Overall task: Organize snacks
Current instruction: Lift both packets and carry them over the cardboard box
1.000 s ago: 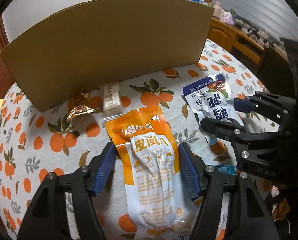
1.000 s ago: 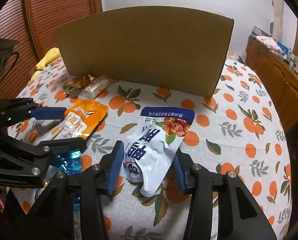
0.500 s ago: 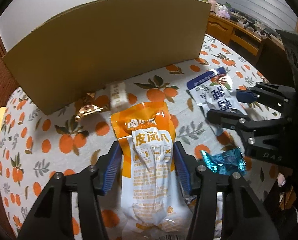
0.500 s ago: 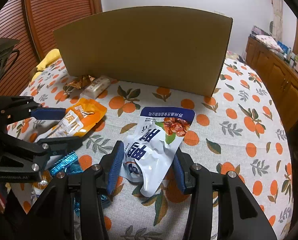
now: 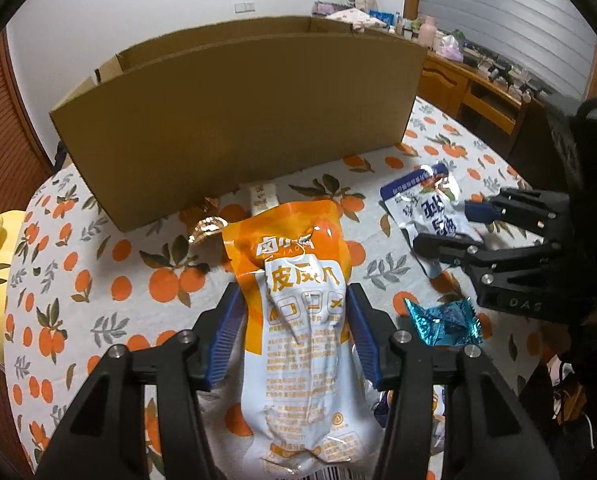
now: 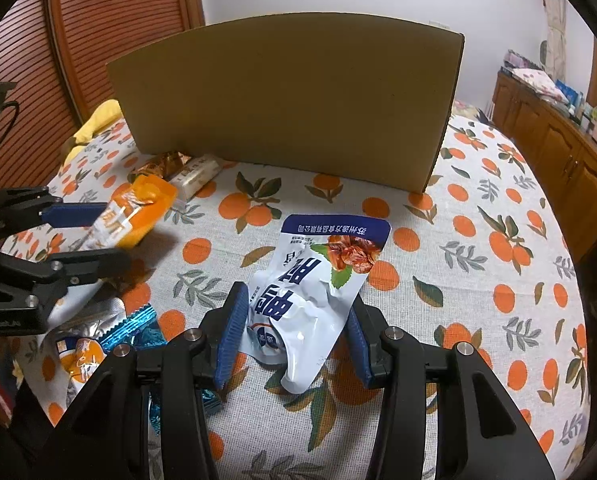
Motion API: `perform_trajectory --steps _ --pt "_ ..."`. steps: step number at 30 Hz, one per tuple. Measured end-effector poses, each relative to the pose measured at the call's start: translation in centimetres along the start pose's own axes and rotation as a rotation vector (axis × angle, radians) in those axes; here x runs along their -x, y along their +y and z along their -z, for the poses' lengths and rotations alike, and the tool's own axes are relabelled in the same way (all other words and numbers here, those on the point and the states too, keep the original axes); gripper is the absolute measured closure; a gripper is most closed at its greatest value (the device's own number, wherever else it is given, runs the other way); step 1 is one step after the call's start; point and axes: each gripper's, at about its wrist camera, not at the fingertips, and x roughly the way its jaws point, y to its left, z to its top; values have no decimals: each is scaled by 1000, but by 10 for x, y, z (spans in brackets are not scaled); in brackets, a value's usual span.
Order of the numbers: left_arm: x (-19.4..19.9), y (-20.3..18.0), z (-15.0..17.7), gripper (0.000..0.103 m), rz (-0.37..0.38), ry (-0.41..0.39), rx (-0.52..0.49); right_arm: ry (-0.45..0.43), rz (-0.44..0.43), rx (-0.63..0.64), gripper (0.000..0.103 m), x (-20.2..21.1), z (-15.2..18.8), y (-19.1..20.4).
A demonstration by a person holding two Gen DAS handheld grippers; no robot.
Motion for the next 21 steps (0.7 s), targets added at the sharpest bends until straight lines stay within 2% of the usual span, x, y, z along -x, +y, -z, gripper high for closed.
perform_trajectory --steps 21 --pt "37 6 -19 51 -8 -121 32 -45 -7 -27 60 7 3 -4"
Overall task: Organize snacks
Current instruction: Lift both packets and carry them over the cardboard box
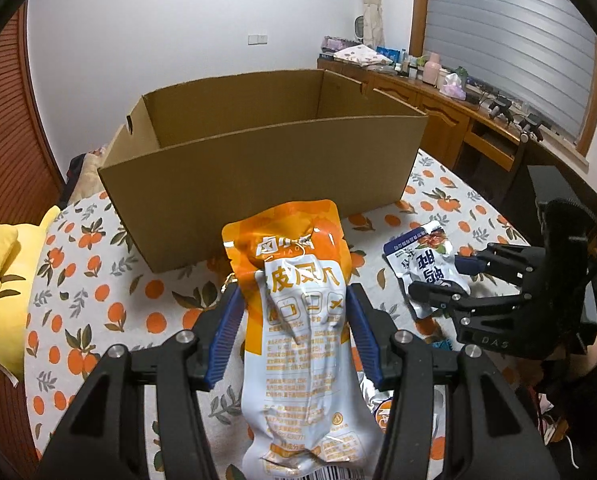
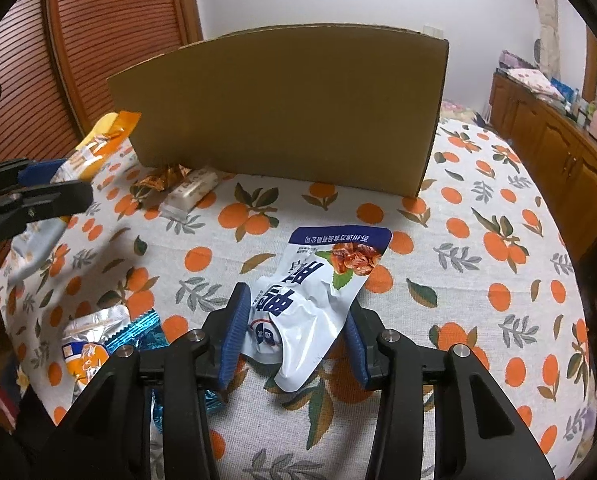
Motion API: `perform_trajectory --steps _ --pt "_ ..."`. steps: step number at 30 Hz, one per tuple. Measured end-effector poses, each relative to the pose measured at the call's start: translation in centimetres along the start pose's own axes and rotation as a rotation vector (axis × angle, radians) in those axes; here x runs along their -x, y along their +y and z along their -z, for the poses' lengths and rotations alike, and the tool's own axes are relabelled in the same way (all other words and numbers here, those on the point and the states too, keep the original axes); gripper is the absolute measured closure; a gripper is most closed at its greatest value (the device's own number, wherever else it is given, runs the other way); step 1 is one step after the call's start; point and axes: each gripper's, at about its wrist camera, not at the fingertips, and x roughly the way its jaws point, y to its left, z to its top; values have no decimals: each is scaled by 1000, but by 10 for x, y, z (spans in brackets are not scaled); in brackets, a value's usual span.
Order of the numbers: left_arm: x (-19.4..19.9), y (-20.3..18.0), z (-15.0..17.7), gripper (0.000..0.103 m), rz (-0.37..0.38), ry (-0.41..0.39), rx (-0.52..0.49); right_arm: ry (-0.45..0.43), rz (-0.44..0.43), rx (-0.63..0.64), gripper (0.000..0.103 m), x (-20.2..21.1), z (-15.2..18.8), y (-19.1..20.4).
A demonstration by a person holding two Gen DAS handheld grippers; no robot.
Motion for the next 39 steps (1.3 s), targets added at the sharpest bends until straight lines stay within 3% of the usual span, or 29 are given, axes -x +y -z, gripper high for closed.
perform_trajectory --steps 12,13,14,21,26,39 --pt "10 -3 -7 51 3 -30 -10 -61 9 0 65 12 -1 0" --pt "12 -3 -8 51 3 -35 -11 -67 9 0 80 14 -1 0" --pt "14 -3 -10 51 3 -39 -12 -67 9 0 85 15 -2 0" --pt "18 0 -20 51 7 -63 -14 -52 23 25 85 12 -5 -2" --pt "24 1 -29 51 24 -84 -13 -93 7 15 85 26 -8 -7" --pt "36 9 -85 51 11 -156 -48 -207 -25 90 85 73 -60 -7"
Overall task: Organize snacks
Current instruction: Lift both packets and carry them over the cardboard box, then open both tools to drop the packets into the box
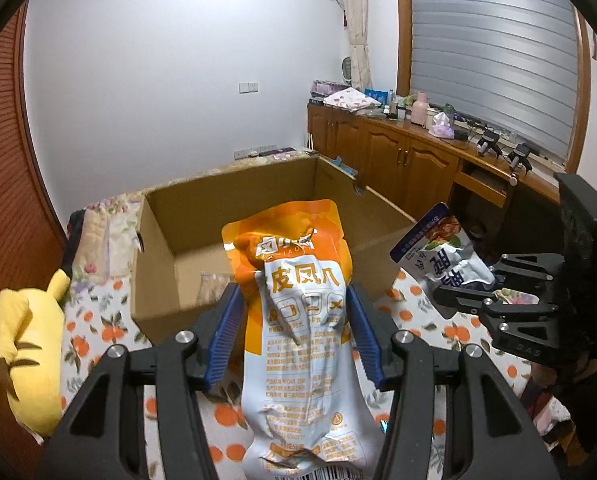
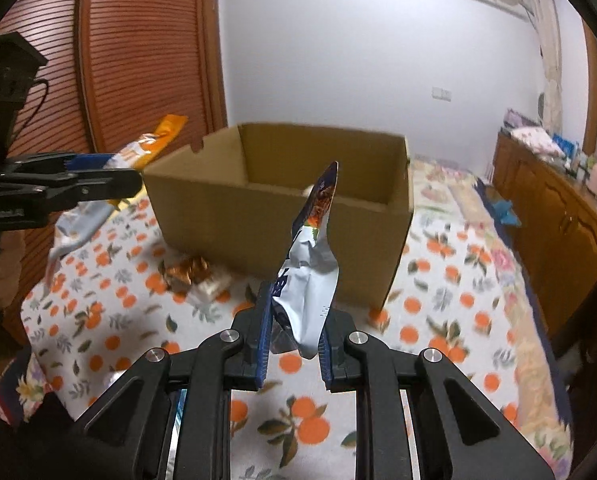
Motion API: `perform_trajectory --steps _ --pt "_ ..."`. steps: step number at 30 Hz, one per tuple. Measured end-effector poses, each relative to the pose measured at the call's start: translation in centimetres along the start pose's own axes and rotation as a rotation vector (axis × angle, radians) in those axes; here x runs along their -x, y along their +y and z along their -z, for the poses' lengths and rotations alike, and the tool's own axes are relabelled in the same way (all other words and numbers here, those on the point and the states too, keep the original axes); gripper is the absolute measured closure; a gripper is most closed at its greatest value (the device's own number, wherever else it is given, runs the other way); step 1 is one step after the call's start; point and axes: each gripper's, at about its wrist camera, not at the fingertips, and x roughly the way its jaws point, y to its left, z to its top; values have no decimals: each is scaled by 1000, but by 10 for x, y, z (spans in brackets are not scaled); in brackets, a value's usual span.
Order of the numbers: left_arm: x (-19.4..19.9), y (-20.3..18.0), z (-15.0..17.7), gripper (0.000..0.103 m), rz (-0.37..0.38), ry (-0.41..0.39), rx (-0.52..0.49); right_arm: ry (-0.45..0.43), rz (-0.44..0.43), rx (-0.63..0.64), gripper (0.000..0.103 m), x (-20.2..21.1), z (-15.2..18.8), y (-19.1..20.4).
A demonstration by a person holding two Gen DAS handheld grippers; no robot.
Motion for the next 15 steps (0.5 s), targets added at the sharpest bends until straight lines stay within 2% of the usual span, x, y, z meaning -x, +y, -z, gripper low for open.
perform_trajectory --steps 7,15 --pt "-17 18 -29 51 -24 -3 -1 -34 -18 44 85 -4 -33 -6" --pt "-49 41 -57 50 -48 14 -1 -55 -44 64 85 -27 -68 -19"
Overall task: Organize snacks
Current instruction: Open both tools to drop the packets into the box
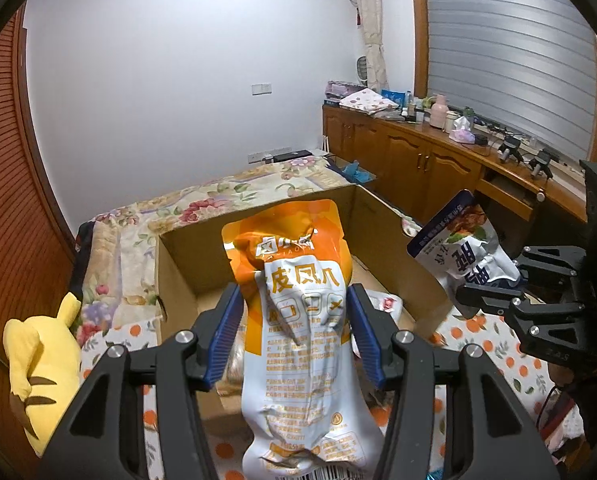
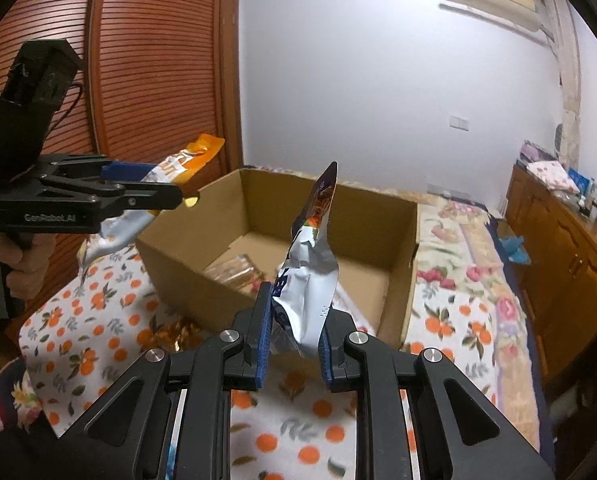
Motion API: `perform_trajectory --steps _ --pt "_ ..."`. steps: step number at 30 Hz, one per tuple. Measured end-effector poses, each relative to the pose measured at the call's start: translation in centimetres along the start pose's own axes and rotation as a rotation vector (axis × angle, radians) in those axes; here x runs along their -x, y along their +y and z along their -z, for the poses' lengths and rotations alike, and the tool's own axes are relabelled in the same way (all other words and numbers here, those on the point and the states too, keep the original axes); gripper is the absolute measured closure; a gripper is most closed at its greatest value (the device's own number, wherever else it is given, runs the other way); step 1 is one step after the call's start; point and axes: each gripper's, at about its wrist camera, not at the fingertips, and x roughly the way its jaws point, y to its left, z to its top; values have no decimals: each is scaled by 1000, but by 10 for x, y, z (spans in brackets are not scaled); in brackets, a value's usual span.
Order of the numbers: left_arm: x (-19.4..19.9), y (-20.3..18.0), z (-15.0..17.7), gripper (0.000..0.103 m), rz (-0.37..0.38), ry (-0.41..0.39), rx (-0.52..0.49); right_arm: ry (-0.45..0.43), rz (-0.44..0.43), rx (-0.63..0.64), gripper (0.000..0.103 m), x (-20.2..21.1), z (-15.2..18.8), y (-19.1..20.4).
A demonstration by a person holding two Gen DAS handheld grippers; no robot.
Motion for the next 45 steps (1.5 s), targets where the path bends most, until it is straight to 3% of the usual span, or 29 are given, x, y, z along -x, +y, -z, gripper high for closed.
perform_trajectory --steps 11,22,45 --pt "-38 22 -28 50 -26 25 -1 19 -27 3 85 -45 -22 -15" --pt "-76 28 -28 49 -47 85 16 87 -52 -6 85 -88 -24 -20" --pt "-87 36 -5 49 -50 144 39 184 -136 -32 85 -128 -20 -4"
